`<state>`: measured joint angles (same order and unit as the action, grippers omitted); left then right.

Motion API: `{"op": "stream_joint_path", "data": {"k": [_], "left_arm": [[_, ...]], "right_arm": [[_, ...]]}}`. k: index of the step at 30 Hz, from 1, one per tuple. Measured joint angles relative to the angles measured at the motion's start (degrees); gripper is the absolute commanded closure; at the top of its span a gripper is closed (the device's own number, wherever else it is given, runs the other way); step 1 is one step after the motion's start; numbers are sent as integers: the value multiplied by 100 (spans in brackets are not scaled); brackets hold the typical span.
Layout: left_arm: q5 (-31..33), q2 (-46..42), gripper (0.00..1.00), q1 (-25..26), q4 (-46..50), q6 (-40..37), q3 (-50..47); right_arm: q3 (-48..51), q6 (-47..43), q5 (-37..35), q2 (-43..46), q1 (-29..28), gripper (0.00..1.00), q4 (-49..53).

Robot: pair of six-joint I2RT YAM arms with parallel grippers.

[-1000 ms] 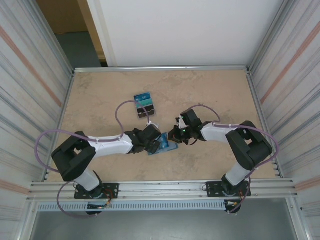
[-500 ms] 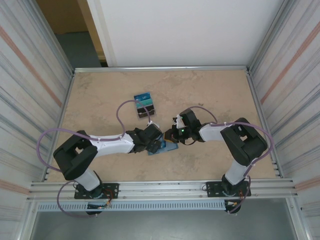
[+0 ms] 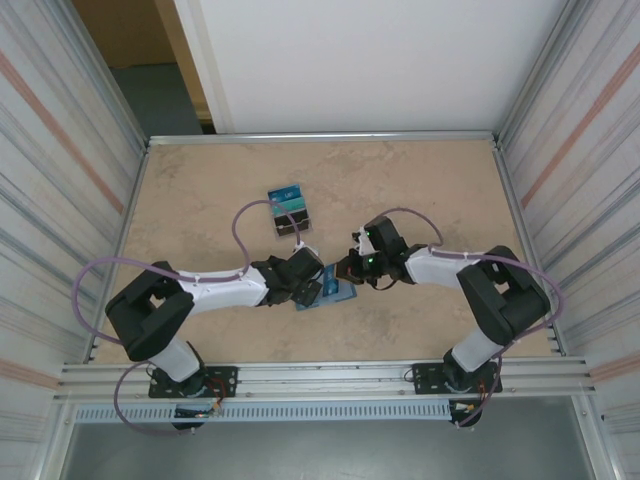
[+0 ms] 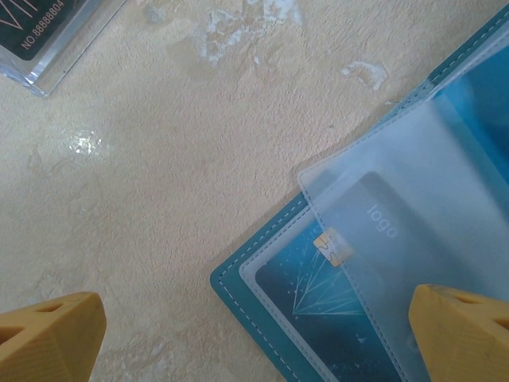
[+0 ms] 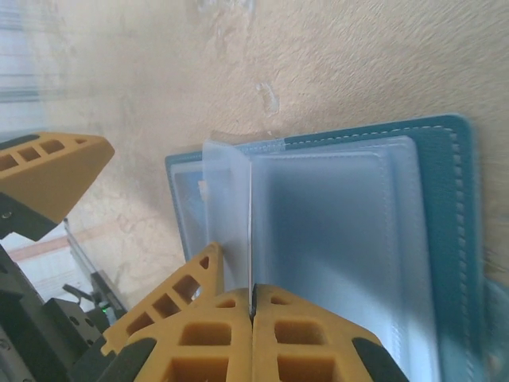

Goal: Take the credit cards out of the card holder

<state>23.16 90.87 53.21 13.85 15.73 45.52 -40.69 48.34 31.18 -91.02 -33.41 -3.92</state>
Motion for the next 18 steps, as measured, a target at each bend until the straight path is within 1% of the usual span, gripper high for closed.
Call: {"op": "stream_joint_path", "data": {"k": [7,11,13,18], "left_arm": [[0,-131,1,-24,221,17,2],[24,-385,1,-66,348,57,2],[31,-570,1,-127,385,107,4],[-68,-1174,1,-459,293,332,13]], "right_arm": [[-2,-361,-511,723,44,100,726],[-2,-540,-789,1213,44,100,1029],[-2,-592,-920,1434,44,100,1119],[-2,-734,-1200,1919,46,100,1204]]}}
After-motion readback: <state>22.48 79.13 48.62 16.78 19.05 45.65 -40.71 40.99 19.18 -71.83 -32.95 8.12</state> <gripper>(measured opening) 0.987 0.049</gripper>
